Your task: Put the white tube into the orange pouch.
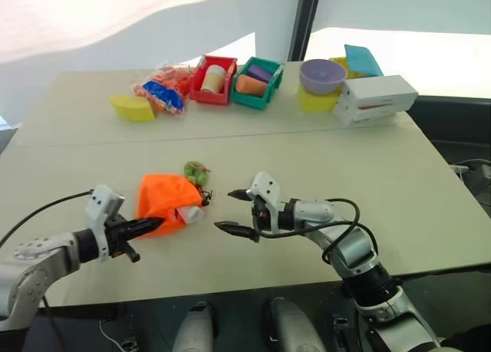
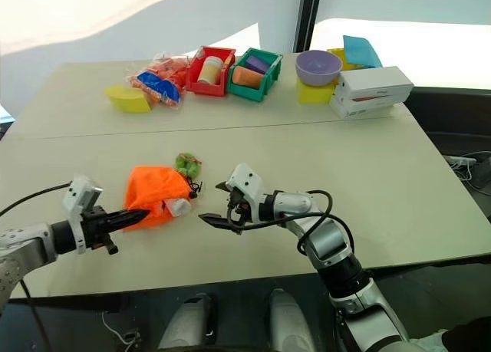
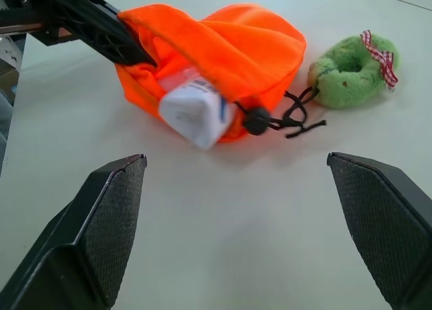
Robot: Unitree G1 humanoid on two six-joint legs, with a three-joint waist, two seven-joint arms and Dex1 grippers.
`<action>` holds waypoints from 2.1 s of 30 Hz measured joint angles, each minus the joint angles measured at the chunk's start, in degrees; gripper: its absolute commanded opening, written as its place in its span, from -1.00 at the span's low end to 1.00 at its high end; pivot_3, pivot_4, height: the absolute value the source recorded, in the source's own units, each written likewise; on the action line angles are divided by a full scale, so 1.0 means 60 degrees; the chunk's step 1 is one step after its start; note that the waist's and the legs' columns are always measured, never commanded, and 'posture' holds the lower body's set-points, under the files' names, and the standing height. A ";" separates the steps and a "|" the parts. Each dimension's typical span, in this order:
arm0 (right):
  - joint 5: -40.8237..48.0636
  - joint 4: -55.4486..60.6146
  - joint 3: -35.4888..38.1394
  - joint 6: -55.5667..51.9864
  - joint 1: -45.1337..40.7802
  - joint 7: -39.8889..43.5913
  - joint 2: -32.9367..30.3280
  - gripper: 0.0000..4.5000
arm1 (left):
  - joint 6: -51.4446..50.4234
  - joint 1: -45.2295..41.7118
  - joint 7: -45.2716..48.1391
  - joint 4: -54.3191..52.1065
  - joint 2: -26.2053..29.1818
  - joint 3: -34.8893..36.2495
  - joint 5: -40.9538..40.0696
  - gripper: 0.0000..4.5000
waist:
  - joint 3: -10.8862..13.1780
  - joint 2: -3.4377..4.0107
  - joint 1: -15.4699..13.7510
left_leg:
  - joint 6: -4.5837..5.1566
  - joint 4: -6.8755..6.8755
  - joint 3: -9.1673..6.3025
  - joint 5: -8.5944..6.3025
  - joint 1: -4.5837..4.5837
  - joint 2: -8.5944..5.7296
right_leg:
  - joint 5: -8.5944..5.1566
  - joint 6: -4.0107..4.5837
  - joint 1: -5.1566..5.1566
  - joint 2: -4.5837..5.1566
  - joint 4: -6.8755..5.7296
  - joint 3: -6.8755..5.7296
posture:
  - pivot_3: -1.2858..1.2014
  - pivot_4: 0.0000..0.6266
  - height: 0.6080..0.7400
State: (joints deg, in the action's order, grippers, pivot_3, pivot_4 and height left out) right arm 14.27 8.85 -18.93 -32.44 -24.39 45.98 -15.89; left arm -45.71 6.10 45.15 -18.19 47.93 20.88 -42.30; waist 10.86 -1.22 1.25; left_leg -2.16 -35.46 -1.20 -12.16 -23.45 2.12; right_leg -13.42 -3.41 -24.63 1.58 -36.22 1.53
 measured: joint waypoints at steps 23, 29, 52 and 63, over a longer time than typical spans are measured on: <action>-0.3200 -0.5089 -0.1244 0.5178 -0.2312 -0.1284 0.1281 1.00 | 0.0192 0.0223 0.0521 -0.0075 -0.0216 0.0554 -0.0248 0.50 | 0.0000 0.0000 0.0064 | 0.0000 0.0036 0.0008 0.0001 0.0000 0.0001 | 0.0004 0.0003 -0.0007 0.0001 0.0010 0.0001 | 0.03 -0.52 1.00; -0.3803 -0.6592 -0.1356 0.6422 -0.2852 -0.1323 0.1816 1.00 | 0.0169 0.0263 0.0572 -0.0293 -0.0213 0.0533 -0.0401 0.50 | -0.0001 -0.0002 0.0212 | -0.0001 0.0036 0.0006 0.0002 0.0000 0.0001 | 0.0006 0.0001 -0.0004 0.0001 0.0007 0.0001 | 0.03 -0.52 1.00; -0.3088 -0.2799 0.0281 0.5647 0.0035 -0.0853 -0.0271 -0.95 | 0.0282 -0.0520 0.0367 -0.0666 -0.0472 0.0463 -0.0591 0.53 | -0.0002 -0.0004 0.0178 | -0.0001 0.0032 0.0001 0.0003 0.0010 -0.0001 | 0.0004 -0.0002 0.0006 -0.0003 -0.0005 0.0003 | 0.03 -0.52 1.00; -0.1582 0.0133 0.1200 0.3147 0.0976 -0.0454 -0.1010 -1.00 | 0.0790 -0.2379 0.1079 0.0261 -0.0402 -0.1039 0.0066 0.76 | -0.0002 -0.0004 0.0162 | -0.0001 0.0029 0.0002 0.0003 0.0011 -0.0007 | 0.0003 -0.0002 0.0008 -0.0007 -0.0004 0.0004 | 0.03 -0.52 1.00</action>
State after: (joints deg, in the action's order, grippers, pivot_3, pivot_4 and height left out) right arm 4.77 9.65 -11.73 -13.56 -18.53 43.25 -21.95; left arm -40.97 -8.17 51.62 -16.62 45.52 14.64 -41.90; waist 10.84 -1.24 2.22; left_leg -2.17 -35.28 -1.19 -12.14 -23.39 2.08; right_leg -13.40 -3.43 -24.58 1.54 -36.24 1.55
